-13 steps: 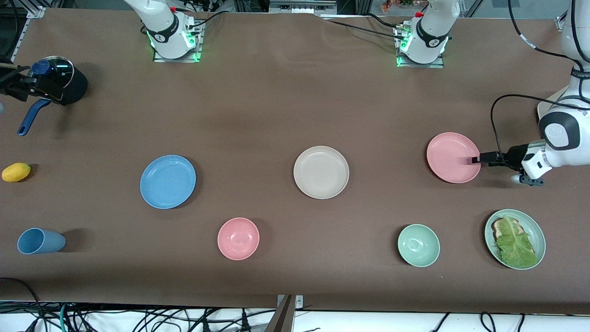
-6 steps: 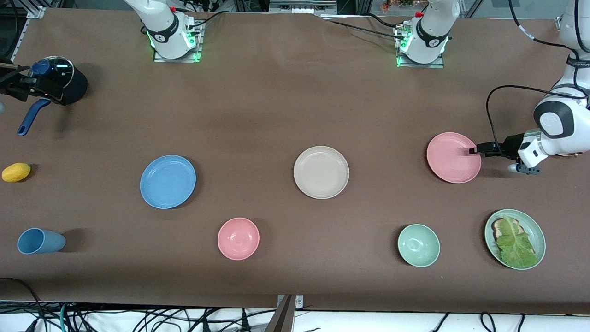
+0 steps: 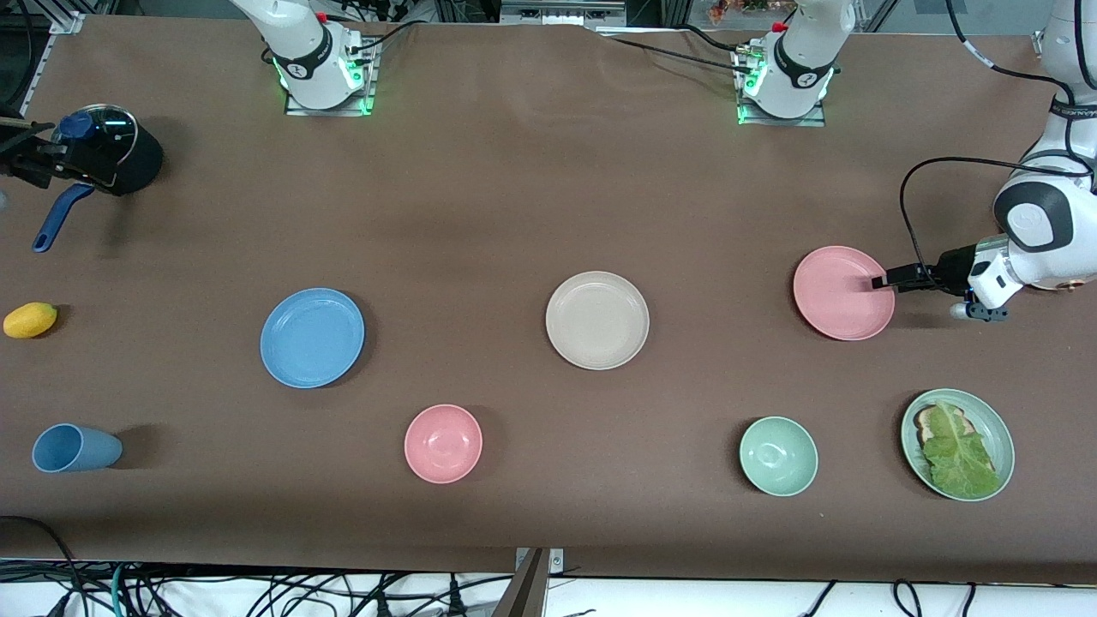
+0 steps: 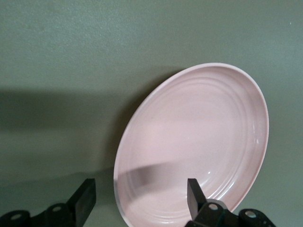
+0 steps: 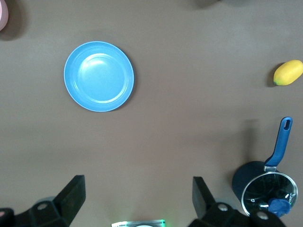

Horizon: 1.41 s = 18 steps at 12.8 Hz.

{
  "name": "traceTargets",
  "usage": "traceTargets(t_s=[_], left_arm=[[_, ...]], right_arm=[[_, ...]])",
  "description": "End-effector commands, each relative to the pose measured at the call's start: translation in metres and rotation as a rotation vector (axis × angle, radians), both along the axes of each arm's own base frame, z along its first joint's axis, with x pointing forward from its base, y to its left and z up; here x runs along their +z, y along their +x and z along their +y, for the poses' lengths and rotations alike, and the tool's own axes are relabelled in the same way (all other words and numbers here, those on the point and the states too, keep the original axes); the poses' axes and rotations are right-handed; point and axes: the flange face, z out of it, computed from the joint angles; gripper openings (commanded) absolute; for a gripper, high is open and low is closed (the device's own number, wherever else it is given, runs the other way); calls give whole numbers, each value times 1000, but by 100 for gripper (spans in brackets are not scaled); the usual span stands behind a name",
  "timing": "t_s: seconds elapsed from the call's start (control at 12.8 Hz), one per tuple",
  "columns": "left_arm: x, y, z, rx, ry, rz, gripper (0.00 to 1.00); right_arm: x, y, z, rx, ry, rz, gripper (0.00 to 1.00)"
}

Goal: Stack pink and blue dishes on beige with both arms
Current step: 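Lower the left gripper and pinch the pink plate's rim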

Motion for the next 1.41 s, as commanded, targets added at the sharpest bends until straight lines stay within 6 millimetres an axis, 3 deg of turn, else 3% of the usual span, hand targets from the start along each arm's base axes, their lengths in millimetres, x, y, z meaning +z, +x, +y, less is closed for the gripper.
traceTargets(t_s=[0.0,0.39,0.7,0.78,1.01,1.25,1.33], left_arm=[[-2,-2,-1,18,-2,-26,94],[-12,-2,2,28,20,-34,91],[-4,6,5,41,23,-55,89],[-4,6,5,42,24,-54,83],[-4,5,6,41,23,-54,33],[-5,5,5,40,22,-53,0],[-6,4,6,39,21,-53,0]], right_arm=[[1,-5,-3,3,14,0,100],[1,-5,-3,3,14,0,100],[1,-5,-3,3,14,0,100],[1,-5,-3,3,14,0,100],[1,-5,-3,3,14,0,100],[1,-5,-4,1,14,0,100],[1,-5,-4,1,14,0,100]])
